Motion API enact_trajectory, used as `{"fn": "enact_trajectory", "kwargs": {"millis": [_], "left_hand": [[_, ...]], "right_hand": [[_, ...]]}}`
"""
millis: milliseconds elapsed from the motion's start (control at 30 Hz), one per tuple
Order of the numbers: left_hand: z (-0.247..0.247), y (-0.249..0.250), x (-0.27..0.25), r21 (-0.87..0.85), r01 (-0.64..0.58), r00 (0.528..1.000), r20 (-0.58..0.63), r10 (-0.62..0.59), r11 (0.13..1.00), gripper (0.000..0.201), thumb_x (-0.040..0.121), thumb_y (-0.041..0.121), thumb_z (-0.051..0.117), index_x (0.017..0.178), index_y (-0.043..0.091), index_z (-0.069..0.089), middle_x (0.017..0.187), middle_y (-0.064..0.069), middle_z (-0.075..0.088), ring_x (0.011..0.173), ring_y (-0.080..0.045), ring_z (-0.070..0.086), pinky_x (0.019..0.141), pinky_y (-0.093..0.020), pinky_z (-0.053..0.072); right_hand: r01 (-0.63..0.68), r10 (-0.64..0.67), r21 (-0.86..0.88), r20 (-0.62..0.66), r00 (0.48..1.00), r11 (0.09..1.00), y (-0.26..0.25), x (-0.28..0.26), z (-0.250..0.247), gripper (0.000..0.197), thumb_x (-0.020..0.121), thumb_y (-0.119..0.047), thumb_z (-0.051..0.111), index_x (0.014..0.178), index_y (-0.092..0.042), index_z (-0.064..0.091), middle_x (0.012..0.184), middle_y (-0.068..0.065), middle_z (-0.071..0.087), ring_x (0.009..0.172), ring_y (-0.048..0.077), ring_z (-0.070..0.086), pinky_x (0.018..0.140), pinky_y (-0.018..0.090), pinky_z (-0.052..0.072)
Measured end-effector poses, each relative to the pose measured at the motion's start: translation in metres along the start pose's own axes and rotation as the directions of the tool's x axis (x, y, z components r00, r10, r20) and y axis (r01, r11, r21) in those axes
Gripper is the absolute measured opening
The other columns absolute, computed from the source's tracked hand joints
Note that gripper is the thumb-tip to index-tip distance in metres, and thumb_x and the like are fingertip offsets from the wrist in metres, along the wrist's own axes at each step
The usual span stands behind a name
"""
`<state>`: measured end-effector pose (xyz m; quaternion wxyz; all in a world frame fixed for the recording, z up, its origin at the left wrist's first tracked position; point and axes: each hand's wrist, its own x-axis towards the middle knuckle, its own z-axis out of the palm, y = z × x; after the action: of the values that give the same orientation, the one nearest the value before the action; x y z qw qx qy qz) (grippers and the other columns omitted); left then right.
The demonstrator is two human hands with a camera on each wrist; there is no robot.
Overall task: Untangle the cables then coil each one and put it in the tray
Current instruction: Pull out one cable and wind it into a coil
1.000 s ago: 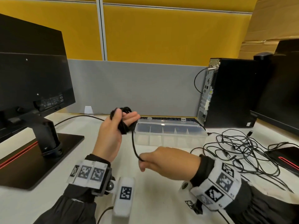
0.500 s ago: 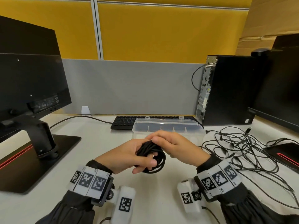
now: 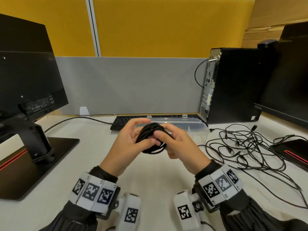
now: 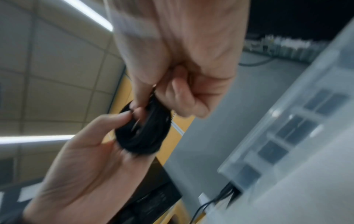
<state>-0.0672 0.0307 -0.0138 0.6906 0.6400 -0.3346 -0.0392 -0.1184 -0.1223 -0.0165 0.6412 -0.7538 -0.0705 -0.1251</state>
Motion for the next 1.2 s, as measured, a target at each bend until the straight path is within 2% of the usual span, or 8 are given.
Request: {"fn": "enact_trajectory", "kwargs": {"millis": [100, 233, 367, 467, 700, 900, 1033, 1200], "left_hand": [[0.007, -0.003, -0.001, 0.047, -0.135, 0.983, -0.122, 0.14, 0.99, 0.049, 0.07, 0.017, 0.073, 0.114, 0.023, 0.052, 0.105, 0.006, 0.068, 0.103, -0.011, 0.063, 0.09, -0.029, 0.049], [0.006, -0.008, 0.002, 0.055, -0.036, 0.997, -0.06, 0.04, 0.998, 0.057, 0.064, 0.048, 0.067, 0.115, 0.027, 0.054, 0.114, 0.009, 0.064, 0.111, -0.004, 0.057, 0.097, -0.033, 0.044], [0.011, -0.014, 0.002, 0.04, -0.022, 1.0, 0.02, 0.021, 0.999, 0.05, 0.072, 0.047, 0.062, 0.115, 0.023, 0.052, 0.117, 0.003, 0.061, 0.114, -0.005, 0.053, 0.09, -0.018, 0.044], [0.013, -0.016, 0.001, -0.02, -0.05, 0.999, 0.004, 0.051, 0.999, 0.044, 0.08, 0.043, 0.056, 0.113, 0.014, 0.052, 0.116, -0.006, 0.061, 0.113, -0.013, 0.055, 0.097, -0.029, 0.043], [0.01, -0.008, 0.002, -0.248, -0.071, 0.991, -0.128, 0.04, 0.966, 0.023, 0.092, 0.029, 0.05, 0.079, 0.01, 0.047, 0.066, 0.005, 0.052, 0.07, -0.012, 0.05, 0.08, -0.029, 0.042], [-0.005, -0.007, 0.009, -0.401, 0.05, 0.986, -0.126, -0.11, 0.915, 0.015, 0.1, 0.021, 0.033, 0.101, 0.008, 0.042, 0.057, 0.008, 0.04, 0.052, -0.006, 0.039, 0.064, -0.023, 0.032], [-0.002, -0.007, 0.006, -0.439, 0.134, 0.99, 0.016, -0.142, 0.888, 0.022, 0.096, 0.028, 0.036, 0.106, 0.009, 0.041, 0.06, 0.005, 0.034, 0.054, -0.007, 0.036, 0.062, -0.022, 0.032], [0.001, -0.007, 0.003, -0.534, 0.178, 0.982, 0.146, -0.117, 0.826, 0.029, 0.091, 0.035, 0.041, 0.096, 0.007, 0.046, 0.06, 0.005, 0.035, 0.057, -0.01, 0.037, 0.062, -0.021, 0.039]], "right_hand": [[0.013, 0.008, 0.275, -0.077, 0.997, 0.961, -0.002, 0.0, 0.006, 0.019, 0.096, -0.029, 0.047, 0.105, -0.016, 0.057, 0.048, -0.014, 0.033, 0.041, 0.005, 0.022, 0.04, 0.018, 0.017], [-0.057, 0.105, 0.597, -0.046, 0.993, 0.8, 0.002, 0.001, 0.004, 0.025, 0.094, -0.042, 0.043, 0.096, -0.017, 0.05, 0.05, -0.009, 0.017, 0.042, 0.007, 0.015, 0.038, 0.017, 0.02], [-0.132, 0.149, 0.625, 0.026, 0.989, 0.769, 0.007, -0.002, 0.016, 0.028, 0.097, -0.042, 0.039, 0.098, -0.017, 0.053, 0.053, -0.007, 0.015, 0.044, 0.007, 0.017, 0.04, 0.018, 0.022], [-0.187, 0.161, 0.628, 0.098, 0.982, 0.755, 0.008, -0.004, 0.023, 0.033, 0.097, -0.043, 0.038, 0.088, -0.026, 0.065, 0.055, -0.006, 0.015, 0.044, 0.007, 0.017, 0.04, 0.018, 0.021], [-0.238, 0.197, 0.374, 0.144, 0.97, 0.896, 0.008, -0.007, 0.018, 0.026, 0.095, -0.043, 0.041, 0.101, -0.019, 0.048, 0.05, -0.01, 0.021, 0.042, 0.006, 0.016, 0.038, 0.016, 0.019], [-0.013, 0.013, 0.011, 0.001, 1.0, 1.0, -0.006, -0.01, -0.02, 0.019, 0.091, -0.036, 0.047, 0.089, -0.018, 0.053, 0.054, -0.009, 0.032, 0.048, 0.009, 0.027, 0.046, 0.02, 0.03], [0.075, -0.132, -0.612, -0.049, 0.99, 0.787, -0.006, -0.007, -0.038, 0.015, 0.092, -0.032, 0.05, 0.08, -0.033, 0.058, 0.083, -0.014, 0.048, 0.081, -0.002, 0.039, 0.074, 0.012, 0.031], [0.145, -0.28, -0.488, -0.214, 0.936, 0.86, -0.014, -0.001, -0.037, 0.01, 0.092, -0.018, 0.054, 0.086, -0.018, 0.063, 0.081, -0.003, 0.06, 0.063, -0.003, 0.052, 0.064, 0.01, 0.044]]}}
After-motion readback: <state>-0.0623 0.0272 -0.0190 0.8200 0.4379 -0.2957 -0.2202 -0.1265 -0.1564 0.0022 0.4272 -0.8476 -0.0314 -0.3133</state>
